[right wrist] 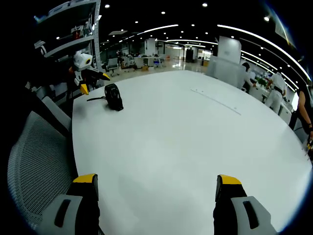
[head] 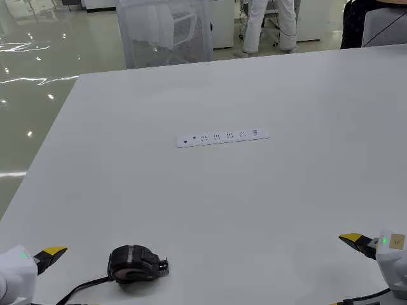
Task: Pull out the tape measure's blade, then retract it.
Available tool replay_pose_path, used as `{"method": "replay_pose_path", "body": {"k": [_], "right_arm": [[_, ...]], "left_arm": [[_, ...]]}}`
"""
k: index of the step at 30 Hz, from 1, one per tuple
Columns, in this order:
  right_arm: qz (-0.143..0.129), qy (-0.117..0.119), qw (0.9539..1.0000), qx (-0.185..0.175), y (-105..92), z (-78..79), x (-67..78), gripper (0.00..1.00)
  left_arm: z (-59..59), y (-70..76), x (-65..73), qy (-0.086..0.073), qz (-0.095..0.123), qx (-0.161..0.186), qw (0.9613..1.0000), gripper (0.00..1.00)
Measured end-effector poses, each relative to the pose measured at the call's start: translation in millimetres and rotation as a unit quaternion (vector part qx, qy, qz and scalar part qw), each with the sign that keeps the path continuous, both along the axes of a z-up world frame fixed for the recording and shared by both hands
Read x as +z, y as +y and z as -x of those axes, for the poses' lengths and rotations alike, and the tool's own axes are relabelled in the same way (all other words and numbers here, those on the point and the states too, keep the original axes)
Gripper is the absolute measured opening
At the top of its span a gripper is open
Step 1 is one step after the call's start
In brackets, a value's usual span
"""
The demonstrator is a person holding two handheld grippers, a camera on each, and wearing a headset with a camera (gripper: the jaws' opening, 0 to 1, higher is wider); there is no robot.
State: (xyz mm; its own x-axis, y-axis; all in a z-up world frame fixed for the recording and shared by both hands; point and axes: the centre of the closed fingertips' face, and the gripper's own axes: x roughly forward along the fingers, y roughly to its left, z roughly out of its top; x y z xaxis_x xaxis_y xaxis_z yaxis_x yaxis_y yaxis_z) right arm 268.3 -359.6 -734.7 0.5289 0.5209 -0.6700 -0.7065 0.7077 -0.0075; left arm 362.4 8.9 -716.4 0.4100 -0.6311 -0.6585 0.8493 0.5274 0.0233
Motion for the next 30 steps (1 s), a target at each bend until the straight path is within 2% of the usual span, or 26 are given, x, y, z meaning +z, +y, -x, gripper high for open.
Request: {"method": "replay_pose_path", "body": {"k": [4,7,13,17,19,23,26,30], "right_arm": [[0.001,-0.004,0.9998,0.018,10.4,-6.5,3.8,0.99],[0.004,-0.004,0.9995,0.031,16.4,-11.5,5.8,0.99],[-0.001,-0.006,0.9987,0.051,26.6,-20.2,9.7,0.99],[-0.001,-0.007,0.9979,0.065,31.0,-23.3,10.6,0.99],[-0.001,-0.006,0.9972,0.074,33.5,-25.5,11.1,0.99],[-0.003,-0.004,0.9963,0.086,38.6,-30.3,11.5,0.99],[-0.002,-0.008,0.9950,0.099,45.5,-34.9,13.3,0.99],[0.001,-0.012,0.9934,0.114,53.9,-41.4,14.7,0.99]], "left_arm": [[-6.0,-9.6,1.1,0.000,-0.011,-0.023,0.9997,0.99],[-8.5,-15.3,0.2,0.006,-0.024,-0.041,0.9989,0.98],[-10.8,-25.8,-2.5,0.004,-0.047,-0.085,0.9953,0.98],[-10.5,-28.7,-6.9,0.010,-0.063,-0.104,0.9925,0.97],[-10.5,-31.7,-7.5,0.019,-0.069,-0.110,0.9914,0.97],[-11.9,-39.7,-8.7,0.015,-0.086,-0.136,0.9869,0.96],[-13.4,-46.3,-11.4,0.013,-0.105,-0.162,0.9811,0.95],[-14.2,-56.3,-11.8,0.010,-0.120,-0.189,0.9746,0.95]]}}
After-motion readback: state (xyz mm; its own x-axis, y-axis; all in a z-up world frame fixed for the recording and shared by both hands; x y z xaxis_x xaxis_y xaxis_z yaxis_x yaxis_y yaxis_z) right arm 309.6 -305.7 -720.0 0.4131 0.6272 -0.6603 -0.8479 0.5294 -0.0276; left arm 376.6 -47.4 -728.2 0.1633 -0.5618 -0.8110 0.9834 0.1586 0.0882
